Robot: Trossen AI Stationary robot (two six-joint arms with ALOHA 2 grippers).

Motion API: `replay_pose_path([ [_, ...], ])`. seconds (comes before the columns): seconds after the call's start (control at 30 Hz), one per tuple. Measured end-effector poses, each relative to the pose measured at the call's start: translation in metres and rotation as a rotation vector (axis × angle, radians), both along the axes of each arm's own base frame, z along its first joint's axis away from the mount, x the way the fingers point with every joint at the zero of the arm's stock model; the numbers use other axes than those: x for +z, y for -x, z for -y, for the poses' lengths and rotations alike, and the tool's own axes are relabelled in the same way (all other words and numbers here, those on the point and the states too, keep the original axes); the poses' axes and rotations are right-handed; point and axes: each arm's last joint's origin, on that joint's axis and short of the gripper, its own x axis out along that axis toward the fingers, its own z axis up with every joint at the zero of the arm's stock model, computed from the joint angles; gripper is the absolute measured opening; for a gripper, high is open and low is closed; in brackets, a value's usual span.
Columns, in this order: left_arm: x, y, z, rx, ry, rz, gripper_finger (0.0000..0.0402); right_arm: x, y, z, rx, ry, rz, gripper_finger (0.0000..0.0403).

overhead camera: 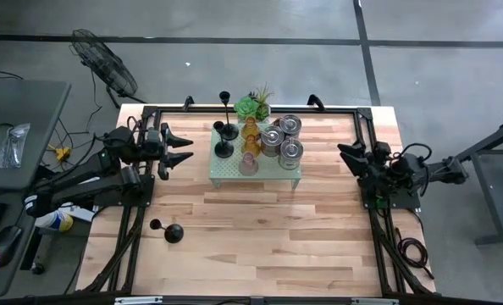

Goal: Pick & Place candle stick holders
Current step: Put the black candle holder on the shelf

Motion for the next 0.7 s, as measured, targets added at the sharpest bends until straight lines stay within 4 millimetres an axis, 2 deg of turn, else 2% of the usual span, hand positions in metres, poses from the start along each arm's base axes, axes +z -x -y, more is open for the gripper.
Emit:
replay_pose_path([
  [0.1, 0.0, 0.0, 0.0, 0.007, 0.001, 0.0, 0.0195, -0.009, -0.002, -0.001, 0.013, 0.029, 0.018, 0.0206],
  [0.17, 0.0, 0.0, -0.001, 0.017, 0.02, 0.003, 0.0195, -0.009, -0.002, -0.001, 0.026, 0.043, 0.027, 0.0206],
  [0.33, 0.0, 0.0, -0.001, 0.02, 0.032, 0.006, 0.0195, -0.014, -0.005, 0.001, 0.017, 0.057, -0.033, 0.0206],
  [0.47, 0.003, 0.0, 0.0, 0.016, 0.072, 0.041, 0.0195, -0.022, -0.009, 0.002, 0.079, 0.066, -0.114, 0.0206],
  [0.7, 0.037, 0.01, 0.004, 0.021, 0.084, 0.043, 0.0195, -0.035, -0.014, 0.006, 0.165, 0.068, -0.246, 0.0206],
])
